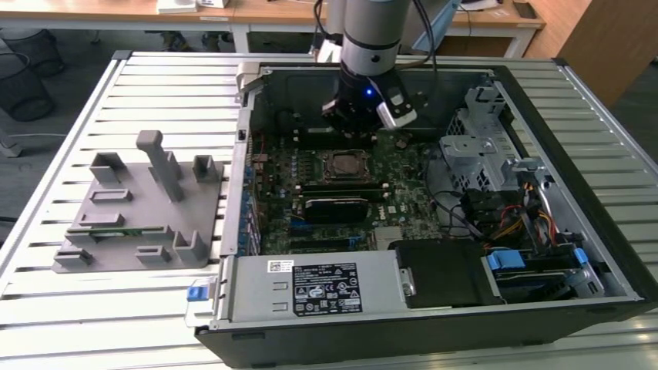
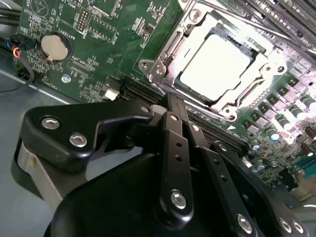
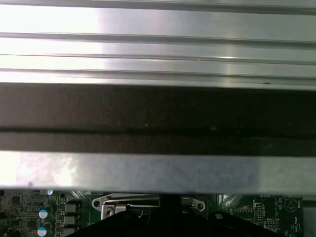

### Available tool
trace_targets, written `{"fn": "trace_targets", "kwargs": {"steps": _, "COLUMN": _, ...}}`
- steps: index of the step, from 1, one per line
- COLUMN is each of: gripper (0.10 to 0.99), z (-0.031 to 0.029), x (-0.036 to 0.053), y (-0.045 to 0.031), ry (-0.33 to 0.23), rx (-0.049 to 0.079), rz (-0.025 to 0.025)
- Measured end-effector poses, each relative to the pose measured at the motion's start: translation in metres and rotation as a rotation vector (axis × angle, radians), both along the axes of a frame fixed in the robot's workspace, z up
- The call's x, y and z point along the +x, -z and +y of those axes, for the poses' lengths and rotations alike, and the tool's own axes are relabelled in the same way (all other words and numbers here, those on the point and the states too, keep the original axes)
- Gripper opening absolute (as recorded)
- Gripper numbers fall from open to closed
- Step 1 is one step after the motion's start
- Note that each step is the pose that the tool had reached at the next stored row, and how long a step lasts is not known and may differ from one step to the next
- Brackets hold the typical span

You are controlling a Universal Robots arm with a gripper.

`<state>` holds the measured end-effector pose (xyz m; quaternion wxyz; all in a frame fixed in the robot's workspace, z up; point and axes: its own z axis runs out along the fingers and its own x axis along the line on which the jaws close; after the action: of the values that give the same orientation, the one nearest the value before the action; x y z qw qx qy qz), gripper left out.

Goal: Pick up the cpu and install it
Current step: 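Install the first cpu locking lever, then install the second cpu locking lever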

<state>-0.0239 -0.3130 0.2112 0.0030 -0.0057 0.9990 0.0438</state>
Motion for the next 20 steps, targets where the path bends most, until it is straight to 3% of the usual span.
{"fn": "trace_targets", "kwargs": {"steps": 10, "gripper": 0.106, "z": -0.0044, "x": 0.0003, "y": 0.0001, "ry": 0.0, "rx": 0.0, "rz": 0.0}}
{"fn": "trace_targets", "kwargs": {"steps": 20, "gripper": 0.106, "z": -0.0134, "x": 0.002, "y": 0.0001, "ry": 0.0, "rx": 0.0, "rz": 0.0}}
